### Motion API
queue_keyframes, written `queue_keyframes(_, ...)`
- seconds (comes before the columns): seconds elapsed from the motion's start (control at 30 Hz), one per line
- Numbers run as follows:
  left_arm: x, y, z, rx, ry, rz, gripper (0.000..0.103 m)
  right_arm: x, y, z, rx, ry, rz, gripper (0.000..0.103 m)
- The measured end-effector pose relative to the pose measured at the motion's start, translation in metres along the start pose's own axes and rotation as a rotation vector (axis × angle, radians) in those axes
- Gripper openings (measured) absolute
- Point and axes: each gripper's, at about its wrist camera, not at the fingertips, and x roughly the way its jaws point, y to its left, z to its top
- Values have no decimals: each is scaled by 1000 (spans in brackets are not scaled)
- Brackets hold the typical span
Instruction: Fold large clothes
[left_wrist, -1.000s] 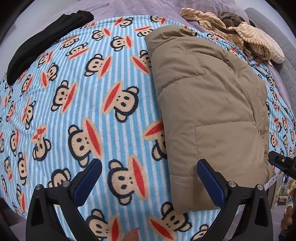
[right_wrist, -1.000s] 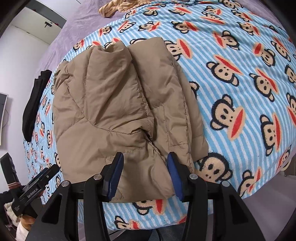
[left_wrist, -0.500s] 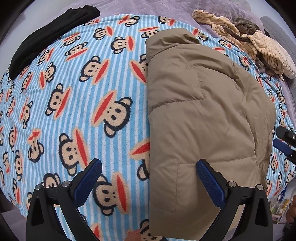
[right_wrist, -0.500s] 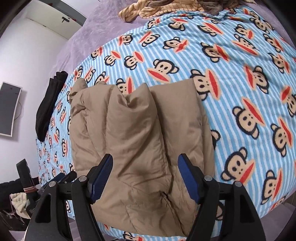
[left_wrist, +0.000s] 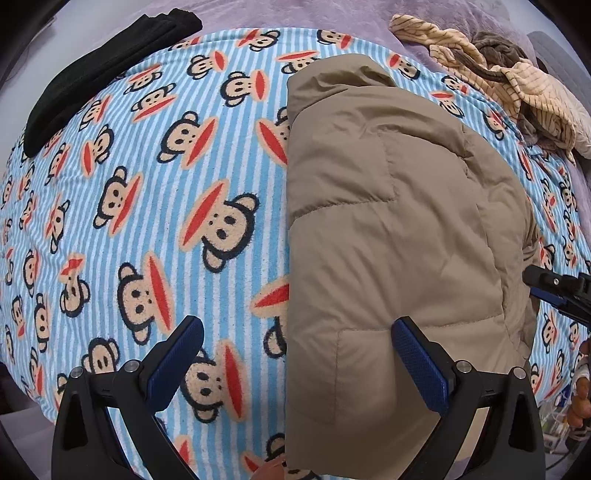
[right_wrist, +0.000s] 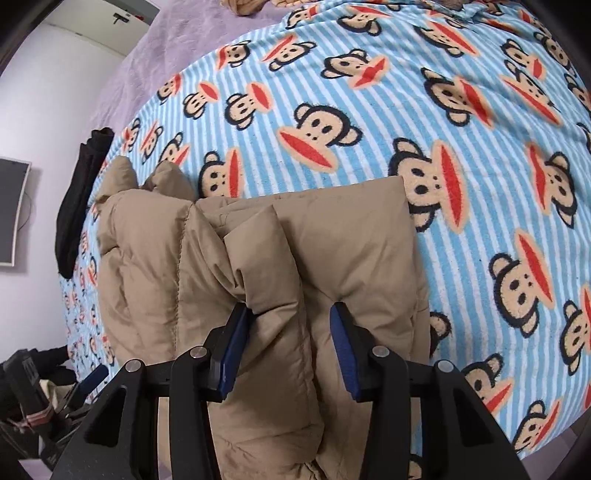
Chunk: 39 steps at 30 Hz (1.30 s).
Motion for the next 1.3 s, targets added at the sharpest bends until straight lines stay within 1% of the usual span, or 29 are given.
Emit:
queue_keyframes(0.07,-1,0,1,7,-3,8,102,-8,-4,-6,-24,15,18,51)
queue_keyframes(0.13,-2,0,2,13,-4,13,102,-18,-11,-15,-28,15,27,56)
queue_keyframes(0.2,-1,-1,3,16,1,10,102,-26,-19,-20,-18,8,33,67)
queue_keyframes(0.23,0,-1,4,17,3,7,102,-29,-23,-22,-14,6,39,70)
queue_keyframes(0.3,2,-2,5,18,7,0,102,-31,-30,-25,-7,7,44,80)
queue_keyframes(0.4,5,-3,8,21,3,-12,102,-30,-39,-26,-8,12,43,83)
queue_keyframes(0.47,7,-2,10,26,-4,-32,102,-28,-44,-25,-4,15,43,87)
queue_keyframes(0.57,13,4,16,20,5,-104,102,-24,-53,-25,1,22,47,88)
queue_keyframes(0.63,19,8,20,6,29,-194,102,-19,-57,-27,-6,32,45,95)
queue_keyframes(0.67,23,11,22,-3,46,-246,102,-16,-59,-27,-10,41,49,103)
queue_keyframes(0.73,32,16,25,-25,86,-358,102,-9,-65,-29,-8,55,60,103)
queue_keyframes(0.8,42,19,28,-38,118,-437,102,-2,-70,-28,4,75,93,103)
queue_keyframes(0.87,49,19,31,-37,136,-496,102,8,-75,-29,30,98,146,103)
queue_keyframes(0.93,53,16,35,-26,143,-532,102,16,-80,-29,67,122,217,103)
queue_keyframes(1.0,59,11,39,-1,145,-529,102,18,-79,-28,84,128,323,103)
queue_keyframes(1.07,67,8,44,13,153,-526,102,19,-71,-25,53,129,375,103)
queue_keyframes(1.1,72,7,46,15,162,-529,102,20,-67,-25,27,133,374,103)
queue_keyframes(1.17,81,6,50,28,173,-533,103,25,-59,-22,-33,156,326,103)
queue_keyframes(1.2,86,5,51,38,178,-537,103,28,-55,-21,-62,164,283,103)
queue_keyframes(1.27,96,4,53,27,197,-559,103,35,-51,-16,-122,153,160,103)
queue_keyframes(1.3,101,3,54,12,207,-572,103,39,-53,-14,-134,149,139,103)
